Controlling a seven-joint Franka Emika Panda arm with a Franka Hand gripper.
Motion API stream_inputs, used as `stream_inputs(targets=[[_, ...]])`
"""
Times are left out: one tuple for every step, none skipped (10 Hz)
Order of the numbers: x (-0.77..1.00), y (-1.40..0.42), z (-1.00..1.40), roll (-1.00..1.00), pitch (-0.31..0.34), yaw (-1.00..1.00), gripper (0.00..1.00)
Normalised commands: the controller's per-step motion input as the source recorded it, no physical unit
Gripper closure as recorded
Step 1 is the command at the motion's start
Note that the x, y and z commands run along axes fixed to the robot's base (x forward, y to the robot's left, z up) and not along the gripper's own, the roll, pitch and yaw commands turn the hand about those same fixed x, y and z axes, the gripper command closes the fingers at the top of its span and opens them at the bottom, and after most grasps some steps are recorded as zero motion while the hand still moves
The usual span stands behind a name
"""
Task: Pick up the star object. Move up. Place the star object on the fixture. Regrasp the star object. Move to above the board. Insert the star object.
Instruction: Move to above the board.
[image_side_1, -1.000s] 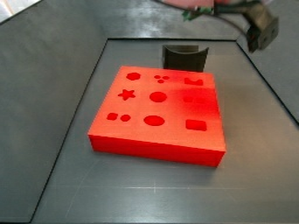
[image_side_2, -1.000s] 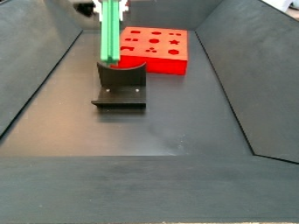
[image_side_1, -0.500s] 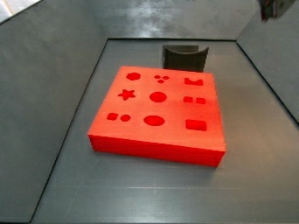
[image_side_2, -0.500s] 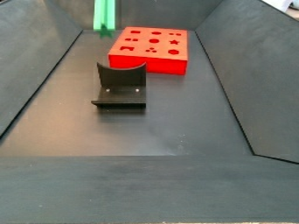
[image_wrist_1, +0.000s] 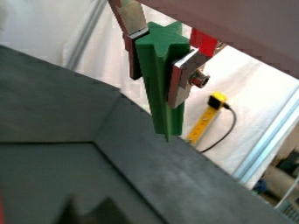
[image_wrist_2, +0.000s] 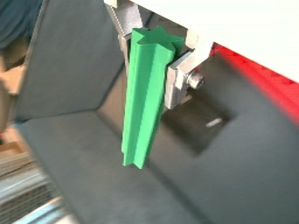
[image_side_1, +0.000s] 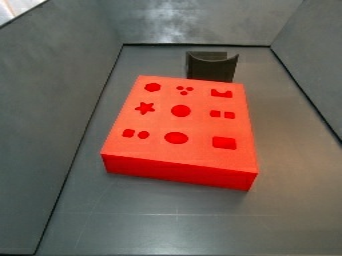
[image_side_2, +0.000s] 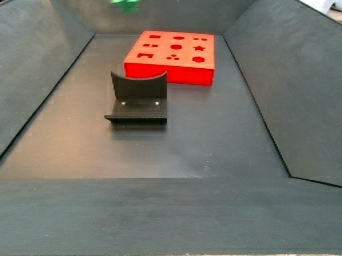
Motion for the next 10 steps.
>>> stream_inputs(targets=[[-0.89,-1.0,0.33,-1.0,-0.051,-0.07,1.0],[-0.9,-1.0,0.32,-1.0,-0.057,-0.07,1.0],[-0.94,-1.0,0.34,-1.0,-0.062,-0.08,1.0],[-0.97,-1.0,0.34,-1.0,-0.058,-0.08,1.0],[-0.93,-0.94,0.32,-1.0,-0.058,-0.09,1.0],[-0.5,-0.44,0.16,-1.0,-0.052,-0.09,1.0],[-0.3,-0.23,0.08,-1.0,-0.043,-0.09,1.0],[-0.19,-0.11,0.05,-1.0,-0.04,-0.09,1.0],[-0.14,-0.06,0.03,-1.0,-0.042,-0.09,1.0],[-0.1,-0.02,0.02,-1.0,-0.05,-0.09,1.0]])
